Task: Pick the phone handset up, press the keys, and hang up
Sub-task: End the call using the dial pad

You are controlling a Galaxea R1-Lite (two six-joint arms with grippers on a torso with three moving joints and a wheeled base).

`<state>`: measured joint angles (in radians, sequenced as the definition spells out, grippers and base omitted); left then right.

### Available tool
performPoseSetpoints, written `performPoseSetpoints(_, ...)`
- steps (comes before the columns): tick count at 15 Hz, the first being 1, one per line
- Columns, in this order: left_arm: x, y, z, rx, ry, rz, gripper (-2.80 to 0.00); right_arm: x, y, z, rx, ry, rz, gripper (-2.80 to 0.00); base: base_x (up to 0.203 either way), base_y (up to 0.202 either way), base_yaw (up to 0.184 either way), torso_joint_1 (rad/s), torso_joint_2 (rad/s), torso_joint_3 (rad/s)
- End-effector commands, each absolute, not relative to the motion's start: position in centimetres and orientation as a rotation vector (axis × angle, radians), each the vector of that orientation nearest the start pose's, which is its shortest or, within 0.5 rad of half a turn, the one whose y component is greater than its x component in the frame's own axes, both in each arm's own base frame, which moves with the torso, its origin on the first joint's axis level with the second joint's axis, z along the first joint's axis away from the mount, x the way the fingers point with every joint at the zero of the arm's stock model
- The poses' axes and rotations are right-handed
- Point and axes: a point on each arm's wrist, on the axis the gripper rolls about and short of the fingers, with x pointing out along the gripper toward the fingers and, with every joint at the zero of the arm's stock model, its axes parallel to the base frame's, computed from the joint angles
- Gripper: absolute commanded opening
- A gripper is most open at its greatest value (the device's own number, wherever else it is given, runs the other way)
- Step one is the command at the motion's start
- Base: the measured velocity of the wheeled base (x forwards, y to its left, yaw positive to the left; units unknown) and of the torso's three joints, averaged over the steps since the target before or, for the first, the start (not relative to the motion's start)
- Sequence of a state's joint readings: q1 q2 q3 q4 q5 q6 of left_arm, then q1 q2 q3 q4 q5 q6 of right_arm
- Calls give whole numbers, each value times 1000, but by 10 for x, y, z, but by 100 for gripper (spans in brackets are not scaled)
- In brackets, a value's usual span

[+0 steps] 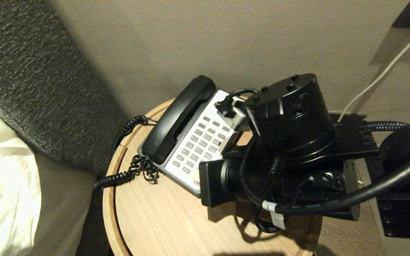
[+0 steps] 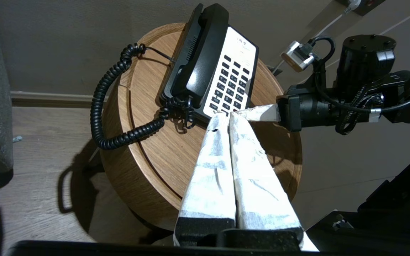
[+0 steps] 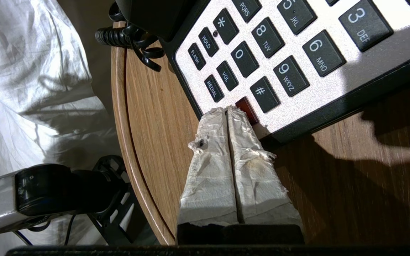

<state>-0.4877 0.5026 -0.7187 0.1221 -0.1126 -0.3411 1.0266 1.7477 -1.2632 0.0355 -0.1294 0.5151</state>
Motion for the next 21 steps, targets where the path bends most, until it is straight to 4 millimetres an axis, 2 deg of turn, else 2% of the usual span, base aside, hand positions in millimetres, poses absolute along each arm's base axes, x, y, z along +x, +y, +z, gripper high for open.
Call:
performPoseSetpoints(1, -6, 0, 265, -350, 16, -610, -280, 176, 282, 228, 171, 660, 724, -280, 0, 0, 0, 0, 0, 0)
performPoseSetpoints(13, -7, 1, 259, -348, 25, -609, -280, 176, 283, 221, 106, 655, 737, -280, 0, 0, 0, 0, 0, 0)
performPoseSetpoints(16, -5, 0, 256, -347, 39, -610, -280, 175, 283, 229, 128, 637, 743, -280, 0, 0, 0, 0, 0, 0)
performPoseSetpoints(21, -2, -2, 251, -339, 63, -616, -280, 165, 264, 256, 183, 575, 763, -280, 0, 0, 0, 0, 0, 0)
